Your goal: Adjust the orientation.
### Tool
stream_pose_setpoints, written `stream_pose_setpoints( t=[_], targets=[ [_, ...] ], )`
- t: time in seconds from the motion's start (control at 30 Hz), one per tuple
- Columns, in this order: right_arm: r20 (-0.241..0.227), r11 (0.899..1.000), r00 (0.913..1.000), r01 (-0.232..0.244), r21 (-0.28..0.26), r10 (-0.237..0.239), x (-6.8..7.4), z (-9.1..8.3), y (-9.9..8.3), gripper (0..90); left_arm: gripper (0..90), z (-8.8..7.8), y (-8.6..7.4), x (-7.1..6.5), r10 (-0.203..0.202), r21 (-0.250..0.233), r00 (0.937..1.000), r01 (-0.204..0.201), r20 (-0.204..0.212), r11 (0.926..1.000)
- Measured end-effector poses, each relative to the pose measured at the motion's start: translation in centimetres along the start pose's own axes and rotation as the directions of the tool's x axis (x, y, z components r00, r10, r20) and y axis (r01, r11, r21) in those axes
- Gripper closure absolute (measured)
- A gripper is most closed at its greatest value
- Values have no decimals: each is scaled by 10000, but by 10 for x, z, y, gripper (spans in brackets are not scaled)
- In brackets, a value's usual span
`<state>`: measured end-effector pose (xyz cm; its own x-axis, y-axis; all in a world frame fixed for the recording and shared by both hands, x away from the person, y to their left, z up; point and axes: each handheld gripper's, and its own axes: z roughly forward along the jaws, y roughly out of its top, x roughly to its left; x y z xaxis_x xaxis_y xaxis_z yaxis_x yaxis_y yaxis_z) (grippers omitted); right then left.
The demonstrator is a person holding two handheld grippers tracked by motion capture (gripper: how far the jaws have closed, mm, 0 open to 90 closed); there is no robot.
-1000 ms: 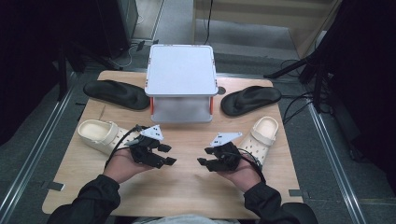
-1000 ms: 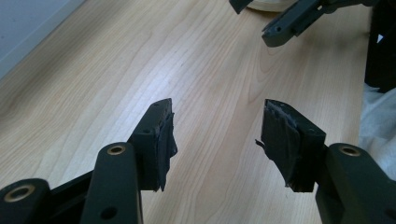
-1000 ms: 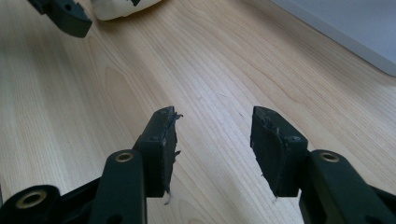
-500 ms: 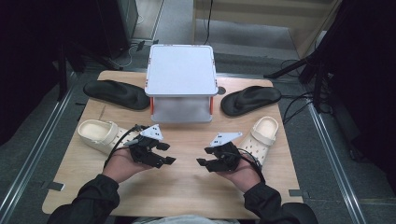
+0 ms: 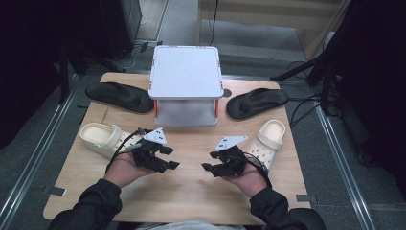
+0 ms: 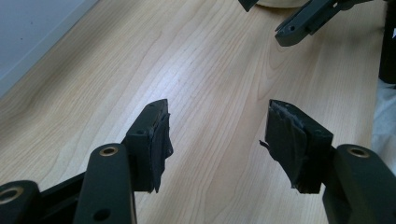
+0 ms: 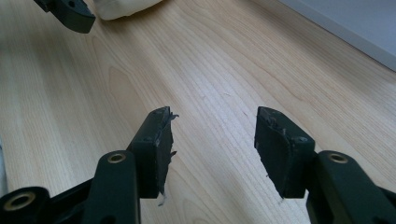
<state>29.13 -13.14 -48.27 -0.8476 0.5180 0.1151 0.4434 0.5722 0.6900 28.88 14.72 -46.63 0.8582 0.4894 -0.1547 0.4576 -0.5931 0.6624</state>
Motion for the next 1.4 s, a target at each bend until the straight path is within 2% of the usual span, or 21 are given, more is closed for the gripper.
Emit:
stream_pose_setpoints(
  t=[0.3,0.5,0.57,0.67,0.8,0.83,0.97,1.17,1.27,1.3,1.4],
  targets=[
    [-100,10000,9999,39,-38,-39,0,-1,0,473,415,-8,-2,5,-97,-4,9999,97,-122,10000],
    [-172,9997,9996,244,-60,-245,1,-2,0,473,418,-14,-2,8,-190,5,9997,190,-124,9998],
    [-178,9997,9995,253,-60,-254,1,-2,0,473,445,-17,-3,8,16,5,10000,-16,-21,10000],
    [-207,9997,9995,229,-81,-231,1,-2,0,475,460,-21,-3,8,76,26,10000,-76,-30,10000],
    [-302,9992,9988,391,-81,-393,1,-1,2,477,455,-32,-6,13,-394,-31,9992,394,-84,9992],
    [-302,9992,9988,391,-81,-393,1,-1,2,477,453,-32,-6,13,-394,-31,9992,394,-84,9992],
    [-434,9993,9984,347,-102,-351,-1,-1,4,480,444,-45,-10,17,-745,-33,9965,744,-370,9972],
    [-532,9994,9980,342,-95,-346,-1,0,6,482,446,-58,-15,20,-792,56,9950,797,-614,9968],
    [-581,9990,9973,443,-35,-444,0,2,7,484,457,-68,-19,24,-890,45,9926,896,-825,9960],
    [-587,9988,9971,479,-21,-480,0,3,8,485,463,-73,-22,27,-1103,-66,9893,1102,-957,9939],
    [-608,9988,9970,490,2,-489,0,3,8,488,470,-82,-26,32,-1261,-110,9861,1257,-1082,9920]
  ],
)
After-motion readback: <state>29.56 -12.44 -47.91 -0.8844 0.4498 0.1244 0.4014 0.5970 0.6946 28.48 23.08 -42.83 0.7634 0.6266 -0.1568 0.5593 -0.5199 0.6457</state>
